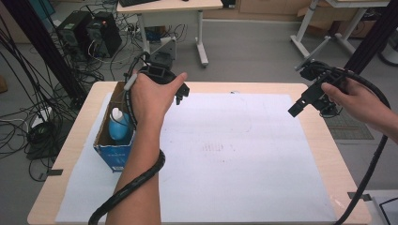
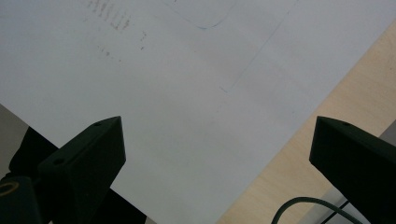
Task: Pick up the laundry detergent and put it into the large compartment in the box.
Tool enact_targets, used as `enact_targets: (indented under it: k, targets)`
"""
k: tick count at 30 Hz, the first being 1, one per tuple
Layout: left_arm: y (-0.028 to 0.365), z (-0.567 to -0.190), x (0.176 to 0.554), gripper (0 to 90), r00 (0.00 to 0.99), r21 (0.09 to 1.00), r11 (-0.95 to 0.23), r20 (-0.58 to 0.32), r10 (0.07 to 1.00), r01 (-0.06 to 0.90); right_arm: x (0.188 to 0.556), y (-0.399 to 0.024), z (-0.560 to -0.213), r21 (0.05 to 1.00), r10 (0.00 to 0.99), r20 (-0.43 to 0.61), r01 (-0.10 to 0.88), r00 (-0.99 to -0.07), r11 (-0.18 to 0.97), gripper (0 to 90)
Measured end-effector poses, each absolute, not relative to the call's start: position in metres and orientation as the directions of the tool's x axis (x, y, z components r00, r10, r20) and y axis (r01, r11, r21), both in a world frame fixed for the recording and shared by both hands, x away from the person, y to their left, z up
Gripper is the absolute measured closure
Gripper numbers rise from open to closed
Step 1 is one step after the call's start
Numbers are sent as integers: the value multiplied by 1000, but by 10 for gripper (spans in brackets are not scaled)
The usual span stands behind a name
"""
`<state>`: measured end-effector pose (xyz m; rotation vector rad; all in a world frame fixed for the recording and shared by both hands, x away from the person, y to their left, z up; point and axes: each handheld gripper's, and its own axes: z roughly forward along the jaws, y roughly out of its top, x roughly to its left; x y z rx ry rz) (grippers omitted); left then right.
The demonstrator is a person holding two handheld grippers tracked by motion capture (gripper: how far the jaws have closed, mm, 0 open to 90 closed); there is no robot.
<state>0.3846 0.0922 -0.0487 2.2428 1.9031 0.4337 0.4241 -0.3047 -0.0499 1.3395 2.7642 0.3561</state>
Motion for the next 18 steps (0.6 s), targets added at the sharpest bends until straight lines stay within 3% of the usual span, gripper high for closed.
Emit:
enact_targets:
  k: [18]
  targets:
    - [92, -50, 384, 79, 152, 310, -182, 116, 981, 933, 426, -303, -50, 227, 778, 61, 767, -626, 600, 34]
